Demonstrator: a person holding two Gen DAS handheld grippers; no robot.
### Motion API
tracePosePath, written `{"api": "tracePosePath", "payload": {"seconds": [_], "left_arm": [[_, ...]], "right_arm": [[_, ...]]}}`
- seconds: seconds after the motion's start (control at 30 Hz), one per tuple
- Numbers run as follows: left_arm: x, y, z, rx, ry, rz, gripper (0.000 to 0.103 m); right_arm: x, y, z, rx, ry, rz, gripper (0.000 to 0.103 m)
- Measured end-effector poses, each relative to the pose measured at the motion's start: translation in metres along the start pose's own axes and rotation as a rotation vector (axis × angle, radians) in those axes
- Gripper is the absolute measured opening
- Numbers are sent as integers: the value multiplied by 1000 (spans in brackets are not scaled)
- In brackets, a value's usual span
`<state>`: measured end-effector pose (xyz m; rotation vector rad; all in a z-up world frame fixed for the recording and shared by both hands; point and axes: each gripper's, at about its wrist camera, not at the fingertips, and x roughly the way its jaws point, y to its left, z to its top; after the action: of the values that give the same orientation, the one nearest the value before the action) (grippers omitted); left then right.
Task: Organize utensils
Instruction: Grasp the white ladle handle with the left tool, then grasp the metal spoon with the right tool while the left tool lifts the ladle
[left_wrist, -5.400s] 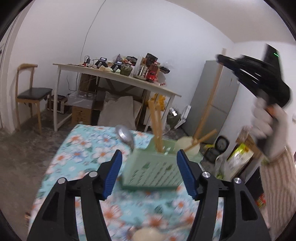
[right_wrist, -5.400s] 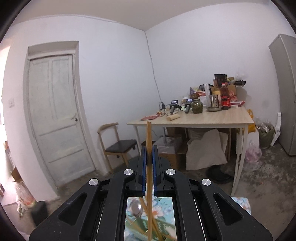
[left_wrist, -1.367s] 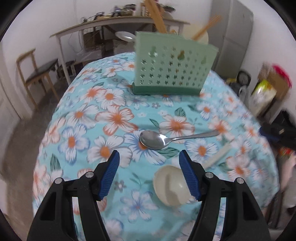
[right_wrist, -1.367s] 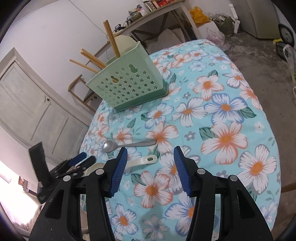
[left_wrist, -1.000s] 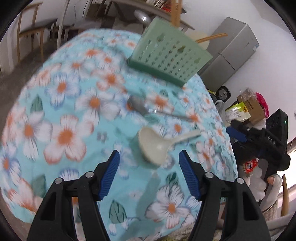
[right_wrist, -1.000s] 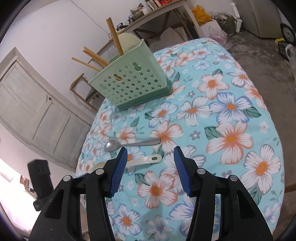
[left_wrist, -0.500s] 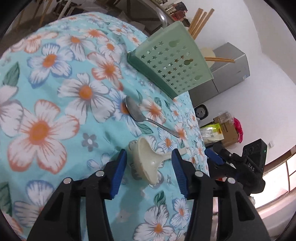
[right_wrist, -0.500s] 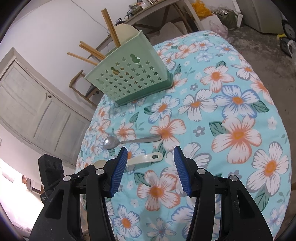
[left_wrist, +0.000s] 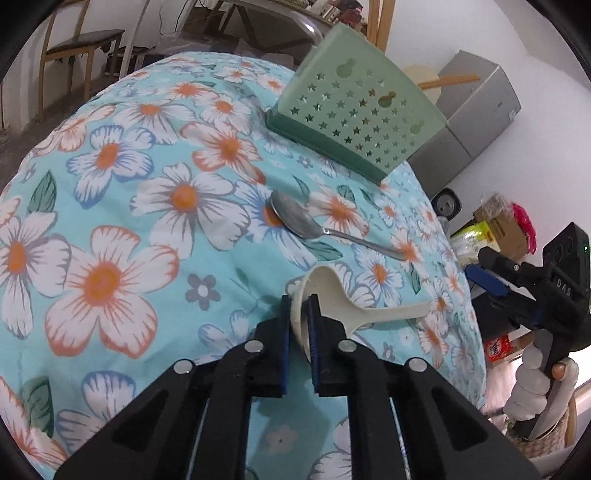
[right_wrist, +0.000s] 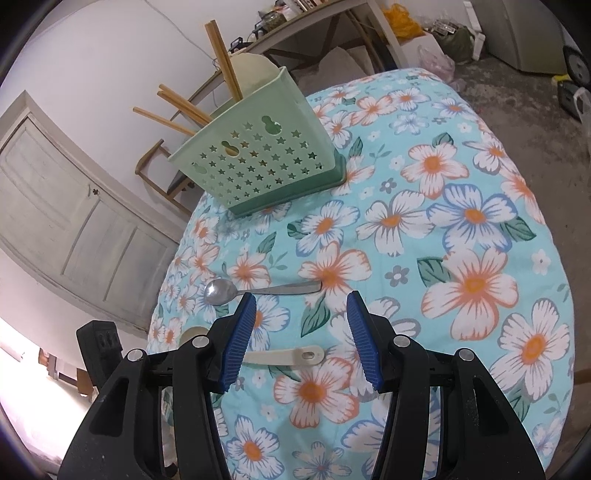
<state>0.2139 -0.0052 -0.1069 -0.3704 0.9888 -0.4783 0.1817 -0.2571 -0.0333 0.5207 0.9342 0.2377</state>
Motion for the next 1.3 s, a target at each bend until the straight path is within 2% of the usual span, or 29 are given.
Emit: {"api": "tracePosePath", "payload": {"seconds": [0.2,0.37,0.6,0.77,0.87,1.03,1.2,1.3], "left_arm": [[-23,9,8,21,-55,29,7],[-49,27,17,27,-104,103,7],[-98,60,26,8,-208,217,7],[-132,87,29,-63,-292,257,7],[-142,98,31,-91,-318,268,7],[-145,112,35,-122,-329,266,7],[-145,121,39,-143,-342,257,7],[-144,124,40,-148,-342,251,7]], "right_arm": [[-3,13,8,-61,-15,8,47],[17,47,15,-220,28,45,47],[65,92,12,-435,106,45,43],[92,125,-15,-650,117,-33,43],[110,145,-40,-815,96,-137,43],[135,157,-60,-997,83,-294,41],[151,165,-73,-1117,51,-397,38],[160,171,-77,-1149,38,-441,31]]}}
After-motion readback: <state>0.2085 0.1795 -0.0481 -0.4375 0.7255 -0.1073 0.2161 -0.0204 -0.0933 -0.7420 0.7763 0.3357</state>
